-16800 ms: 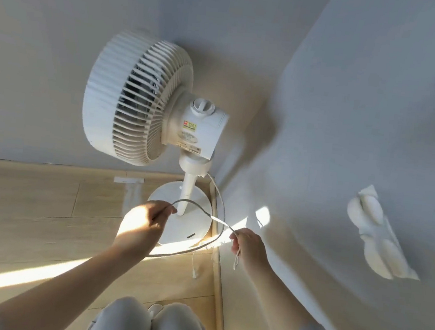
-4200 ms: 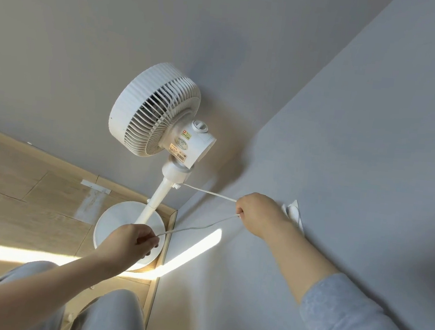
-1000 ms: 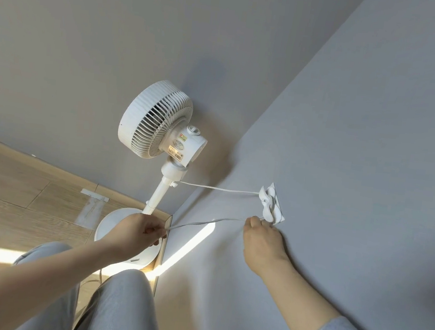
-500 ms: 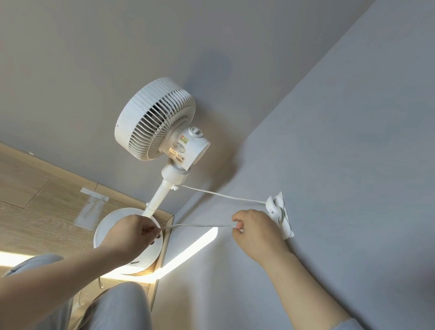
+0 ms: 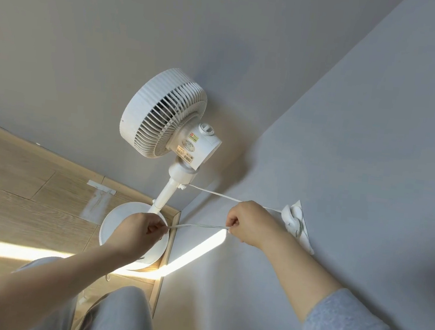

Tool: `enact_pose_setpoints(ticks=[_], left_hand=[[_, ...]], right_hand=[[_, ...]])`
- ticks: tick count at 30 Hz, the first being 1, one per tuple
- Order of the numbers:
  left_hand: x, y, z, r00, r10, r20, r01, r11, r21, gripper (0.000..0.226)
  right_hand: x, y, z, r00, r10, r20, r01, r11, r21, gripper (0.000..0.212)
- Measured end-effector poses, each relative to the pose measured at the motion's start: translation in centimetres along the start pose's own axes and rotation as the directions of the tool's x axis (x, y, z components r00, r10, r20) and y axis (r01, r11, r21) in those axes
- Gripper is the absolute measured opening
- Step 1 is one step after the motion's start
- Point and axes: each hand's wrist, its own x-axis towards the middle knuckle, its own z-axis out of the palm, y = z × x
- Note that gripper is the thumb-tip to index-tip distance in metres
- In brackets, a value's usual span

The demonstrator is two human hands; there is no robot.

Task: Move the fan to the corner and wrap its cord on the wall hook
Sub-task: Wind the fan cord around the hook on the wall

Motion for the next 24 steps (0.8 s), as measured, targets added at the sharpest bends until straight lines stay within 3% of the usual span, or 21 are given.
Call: enact_pose_setpoints(ticks=[10, 24], left_hand=[[1.7, -0.9, 1.4, 0.997, -0.01, 0.073, 0.012, 1.0, -0.019, 0.026], [3.5, 0.7, 2.1, 0.994, 0.075, 0.078, -0.067, 0.992, -0.104, 0.015]], right_hand=[[3.6, 3.3, -2.5, 0.995, 0.101, -0.026, -0.101, 0.995, 0.027, 0.021], [3.5, 6.8, -5.8, 0.98, 0.124, -0.157, -0.104, 0.986, 0.132, 0.018]])
